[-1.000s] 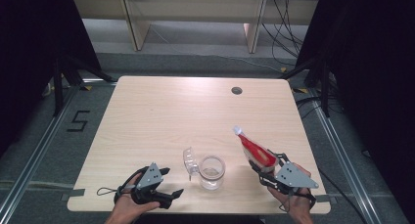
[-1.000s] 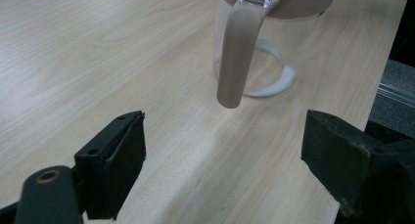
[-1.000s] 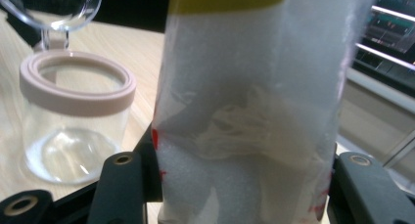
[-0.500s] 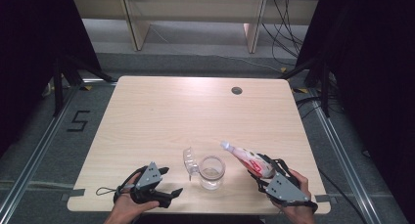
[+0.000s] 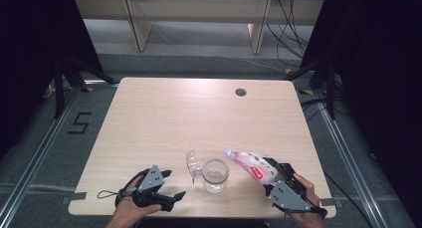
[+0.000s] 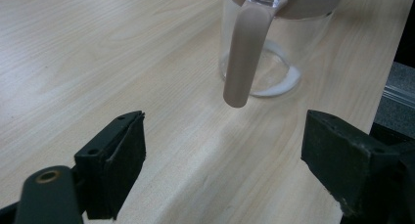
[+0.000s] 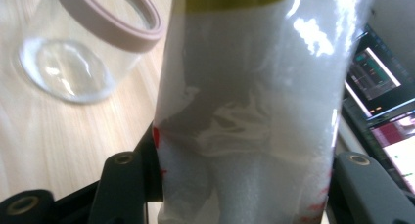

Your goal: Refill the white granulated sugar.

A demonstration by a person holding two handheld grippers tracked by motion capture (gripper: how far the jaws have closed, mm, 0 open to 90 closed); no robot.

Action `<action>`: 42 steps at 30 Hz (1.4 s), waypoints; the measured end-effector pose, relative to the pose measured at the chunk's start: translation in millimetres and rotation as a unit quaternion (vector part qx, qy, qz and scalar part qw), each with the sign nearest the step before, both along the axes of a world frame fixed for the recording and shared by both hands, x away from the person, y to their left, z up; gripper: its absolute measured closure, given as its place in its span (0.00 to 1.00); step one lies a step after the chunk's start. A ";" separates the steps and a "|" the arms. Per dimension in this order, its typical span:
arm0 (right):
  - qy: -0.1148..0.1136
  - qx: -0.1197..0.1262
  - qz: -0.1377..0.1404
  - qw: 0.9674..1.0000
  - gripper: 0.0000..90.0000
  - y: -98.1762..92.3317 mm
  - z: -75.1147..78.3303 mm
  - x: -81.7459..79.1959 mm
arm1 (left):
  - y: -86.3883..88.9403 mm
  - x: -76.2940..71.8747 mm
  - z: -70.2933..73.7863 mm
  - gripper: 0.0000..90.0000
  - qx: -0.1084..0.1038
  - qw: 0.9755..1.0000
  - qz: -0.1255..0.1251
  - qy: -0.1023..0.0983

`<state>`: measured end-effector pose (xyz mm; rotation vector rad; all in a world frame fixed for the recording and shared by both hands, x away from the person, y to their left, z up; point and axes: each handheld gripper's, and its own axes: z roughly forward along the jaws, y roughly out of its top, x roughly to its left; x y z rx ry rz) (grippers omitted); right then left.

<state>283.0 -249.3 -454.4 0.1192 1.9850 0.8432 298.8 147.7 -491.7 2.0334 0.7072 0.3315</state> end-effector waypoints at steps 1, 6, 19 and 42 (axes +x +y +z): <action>-0.005 -0.011 -0.004 1.000 0.51 0.3 0.0 -0.7 | 0.1 0.2 -0.1 0.18 0.001 1.000 -0.002 0.001; -0.009 -0.040 -0.008 0.999 0.51 3.3 -2.3 -2.4 | -0.3 -0.2 -0.1 0.18 0.000 1.000 0.001 0.002; -0.051 -0.108 0.000 0.993 0.51 8.7 0.4 -5.9 | 0.2 -0.3 -1.1 0.18 -0.001 1.000 0.008 0.008; -0.069 -0.147 0.022 0.986 0.52 12.8 3.5 -5.6 | -0.7 -0.6 -1.9 0.18 0.002 1.000 0.009 0.012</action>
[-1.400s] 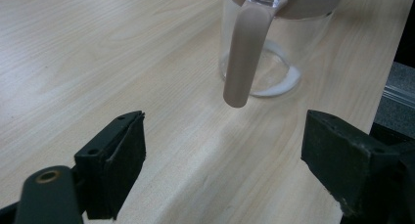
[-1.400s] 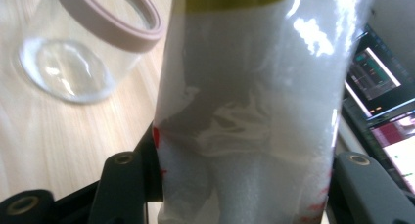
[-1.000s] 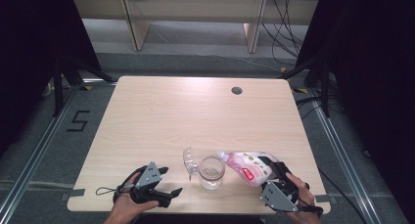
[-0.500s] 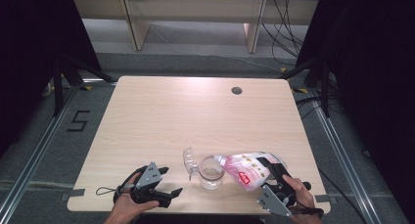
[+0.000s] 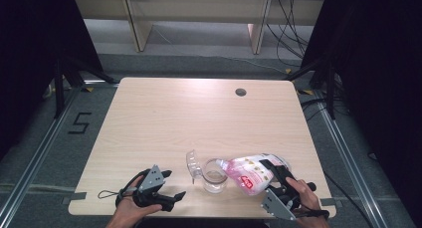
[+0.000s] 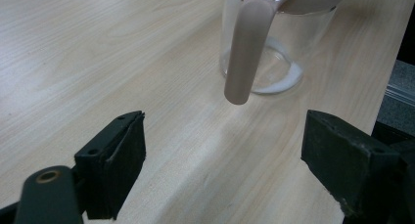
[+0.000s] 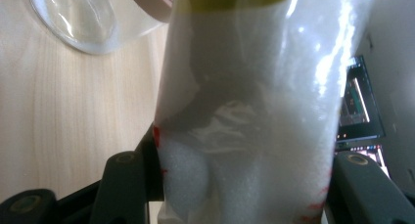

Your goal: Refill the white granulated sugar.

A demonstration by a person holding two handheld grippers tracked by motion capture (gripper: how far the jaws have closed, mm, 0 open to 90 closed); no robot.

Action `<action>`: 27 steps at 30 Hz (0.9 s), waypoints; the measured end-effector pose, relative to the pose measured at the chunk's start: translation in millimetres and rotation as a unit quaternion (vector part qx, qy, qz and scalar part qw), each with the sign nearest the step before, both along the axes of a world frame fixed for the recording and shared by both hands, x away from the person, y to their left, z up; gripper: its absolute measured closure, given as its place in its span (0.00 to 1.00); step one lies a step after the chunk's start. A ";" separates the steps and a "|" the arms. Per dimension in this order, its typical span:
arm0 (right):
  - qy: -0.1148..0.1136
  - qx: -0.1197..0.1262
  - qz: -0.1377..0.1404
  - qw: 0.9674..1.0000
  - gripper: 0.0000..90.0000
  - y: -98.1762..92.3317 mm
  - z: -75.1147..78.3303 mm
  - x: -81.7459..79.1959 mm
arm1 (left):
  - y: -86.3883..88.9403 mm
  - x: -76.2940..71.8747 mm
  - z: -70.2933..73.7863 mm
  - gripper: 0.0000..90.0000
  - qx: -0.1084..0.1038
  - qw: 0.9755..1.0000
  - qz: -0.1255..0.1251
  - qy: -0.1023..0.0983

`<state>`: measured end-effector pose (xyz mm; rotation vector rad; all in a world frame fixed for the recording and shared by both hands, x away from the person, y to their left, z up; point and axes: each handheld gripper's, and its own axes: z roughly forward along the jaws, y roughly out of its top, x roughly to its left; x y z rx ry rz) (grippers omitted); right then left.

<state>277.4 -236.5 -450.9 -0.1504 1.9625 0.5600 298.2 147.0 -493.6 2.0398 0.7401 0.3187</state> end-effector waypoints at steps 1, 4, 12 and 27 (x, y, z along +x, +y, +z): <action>-0.008 -0.010 0.007 1.000 0.52 0.1 2.3 1.1 | -0.1 0.3 -0.4 0.18 -0.003 1.000 0.000 -0.002; 0.015 0.009 -0.012 1.000 0.52 -1.2 0.6 -0.7 | 0.3 0.7 -0.5 0.18 -0.004 1.000 -0.003 0.001; -0.008 -0.044 0.020 0.999 0.52 -1.2 7.4 9.2 | -0.2 0.8 -1.3 0.18 0.000 1.000 -0.003 0.002; -0.015 -0.080 0.033 0.996 0.53 2.9 3.8 20.7 | 1.7 0.1 -1.1 0.18 0.006 1.000 0.003 -0.001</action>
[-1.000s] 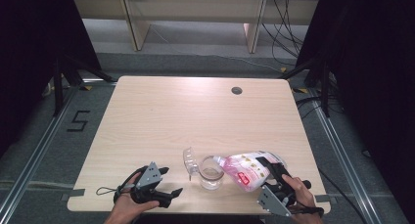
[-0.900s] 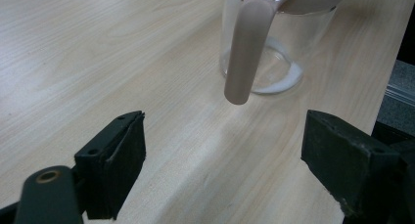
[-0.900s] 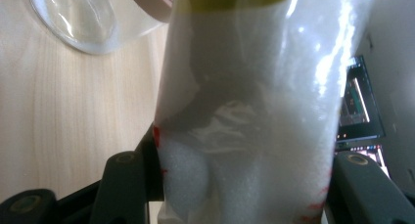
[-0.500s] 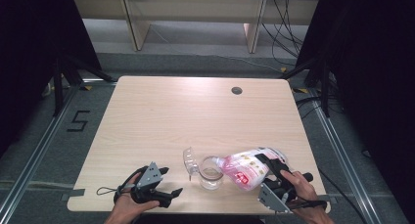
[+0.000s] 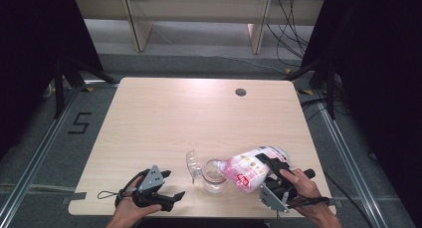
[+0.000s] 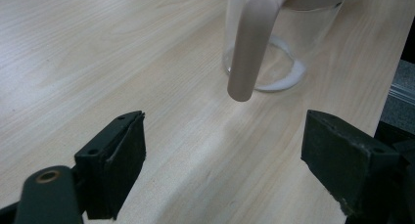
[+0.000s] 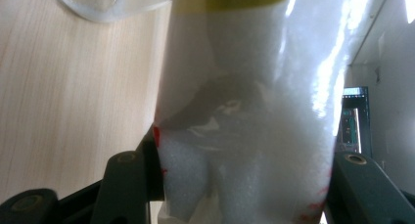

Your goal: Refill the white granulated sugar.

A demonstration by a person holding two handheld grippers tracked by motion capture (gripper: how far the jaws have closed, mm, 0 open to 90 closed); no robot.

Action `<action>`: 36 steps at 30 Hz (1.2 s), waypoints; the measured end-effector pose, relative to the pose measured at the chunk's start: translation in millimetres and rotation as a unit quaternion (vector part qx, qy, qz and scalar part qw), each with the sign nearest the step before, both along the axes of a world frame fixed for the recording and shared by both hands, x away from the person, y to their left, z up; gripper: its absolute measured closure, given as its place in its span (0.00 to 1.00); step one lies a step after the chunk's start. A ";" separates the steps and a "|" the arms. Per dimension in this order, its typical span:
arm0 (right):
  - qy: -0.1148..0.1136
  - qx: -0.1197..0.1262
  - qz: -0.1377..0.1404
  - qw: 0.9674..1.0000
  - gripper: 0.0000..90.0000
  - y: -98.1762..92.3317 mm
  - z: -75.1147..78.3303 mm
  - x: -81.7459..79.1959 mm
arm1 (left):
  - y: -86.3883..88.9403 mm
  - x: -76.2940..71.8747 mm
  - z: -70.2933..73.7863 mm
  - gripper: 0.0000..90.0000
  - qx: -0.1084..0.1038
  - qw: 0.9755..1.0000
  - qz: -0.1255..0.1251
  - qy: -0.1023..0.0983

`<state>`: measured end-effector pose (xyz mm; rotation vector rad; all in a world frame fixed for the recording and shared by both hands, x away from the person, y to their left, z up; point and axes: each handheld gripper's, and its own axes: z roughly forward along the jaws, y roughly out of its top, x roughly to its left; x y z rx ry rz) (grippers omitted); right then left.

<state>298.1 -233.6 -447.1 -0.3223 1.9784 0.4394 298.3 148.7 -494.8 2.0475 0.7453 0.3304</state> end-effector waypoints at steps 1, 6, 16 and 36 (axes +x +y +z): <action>0.005 -0.001 -0.004 1.000 0.53 -0.5 -0.6 -0.3 | 0.0 -0.2 0.0 0.18 -0.001 1.000 0.000 0.000; -0.009 -0.024 0.000 1.000 0.53 -0.3 2.1 -0.6 | -0.7 -1.0 0.3 0.18 -0.005 1.000 0.001 0.001; -0.029 -0.053 0.001 0.998 0.53 0.1 11.2 -2.5 | -1.2 -0.9 0.3 0.18 -0.010 1.000 -0.002 0.003; -0.041 -0.091 0.006 0.995 0.53 5.5 13.7 -5.1 | -1.5 -1.0 0.4 0.18 -0.011 1.000 -0.002 0.003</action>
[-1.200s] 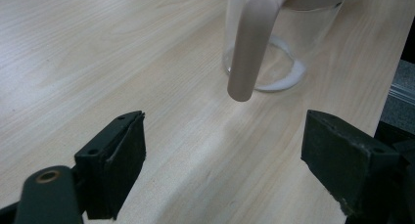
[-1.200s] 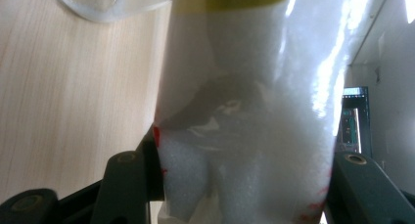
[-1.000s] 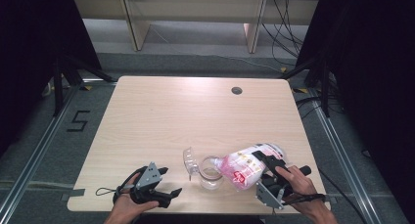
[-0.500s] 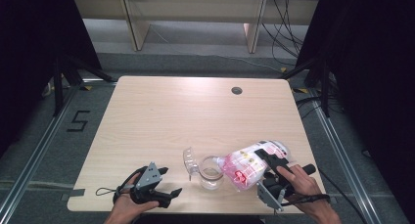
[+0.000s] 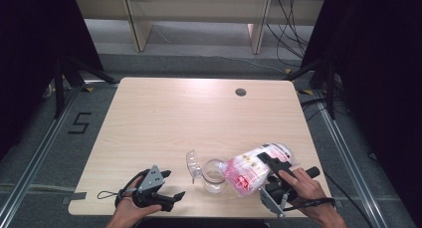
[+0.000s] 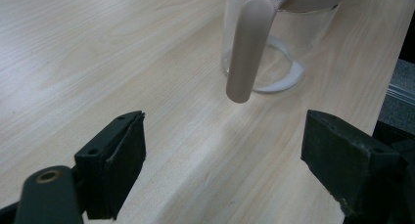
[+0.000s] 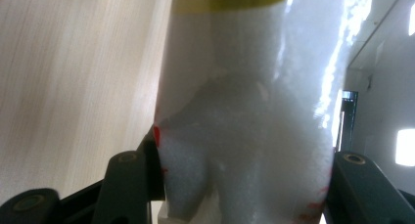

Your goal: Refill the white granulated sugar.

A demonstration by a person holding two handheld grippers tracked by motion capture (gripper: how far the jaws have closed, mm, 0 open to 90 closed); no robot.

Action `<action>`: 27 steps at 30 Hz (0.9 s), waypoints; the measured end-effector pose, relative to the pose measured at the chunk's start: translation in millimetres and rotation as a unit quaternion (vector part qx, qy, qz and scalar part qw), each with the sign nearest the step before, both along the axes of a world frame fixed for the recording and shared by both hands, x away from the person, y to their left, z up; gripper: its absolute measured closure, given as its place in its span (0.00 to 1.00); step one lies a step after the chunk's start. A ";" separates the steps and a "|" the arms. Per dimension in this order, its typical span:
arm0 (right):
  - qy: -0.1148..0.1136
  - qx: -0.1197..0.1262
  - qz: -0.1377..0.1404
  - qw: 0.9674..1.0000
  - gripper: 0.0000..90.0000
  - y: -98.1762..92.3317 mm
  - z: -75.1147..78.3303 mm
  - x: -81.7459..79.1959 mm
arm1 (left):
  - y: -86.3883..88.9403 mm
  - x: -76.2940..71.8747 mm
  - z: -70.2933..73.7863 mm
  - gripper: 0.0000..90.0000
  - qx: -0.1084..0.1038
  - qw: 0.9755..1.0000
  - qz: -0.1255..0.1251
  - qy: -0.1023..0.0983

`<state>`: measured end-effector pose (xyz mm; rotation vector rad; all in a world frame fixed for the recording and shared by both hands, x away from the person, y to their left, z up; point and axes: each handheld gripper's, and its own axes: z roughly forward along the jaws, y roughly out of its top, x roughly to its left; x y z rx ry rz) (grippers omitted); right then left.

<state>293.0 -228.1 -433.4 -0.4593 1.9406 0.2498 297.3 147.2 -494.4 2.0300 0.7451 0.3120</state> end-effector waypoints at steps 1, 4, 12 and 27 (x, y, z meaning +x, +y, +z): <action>0.002 0.006 -0.002 1.000 0.53 0.4 -1.8 -0.5 | 0.0 -0.1 0.0 0.18 0.000 1.000 0.000 -0.001; -0.006 -0.011 0.008 1.000 0.53 2.4 0.2 -0.7 | 0.3 0.0 0.2 0.18 0.000 1.000 0.000 -0.001; -0.023 -0.034 0.005 0.999 0.53 4.8 2.9 -2.4 | -0.1 0.1 -0.1 0.18 0.000 1.000 0.001 0.000; -0.045 -0.063 0.008 0.997 0.54 12.1 4.5 -4.7 | -0.4 -0.1 0.0 0.18 0.001 1.000 0.000 -0.001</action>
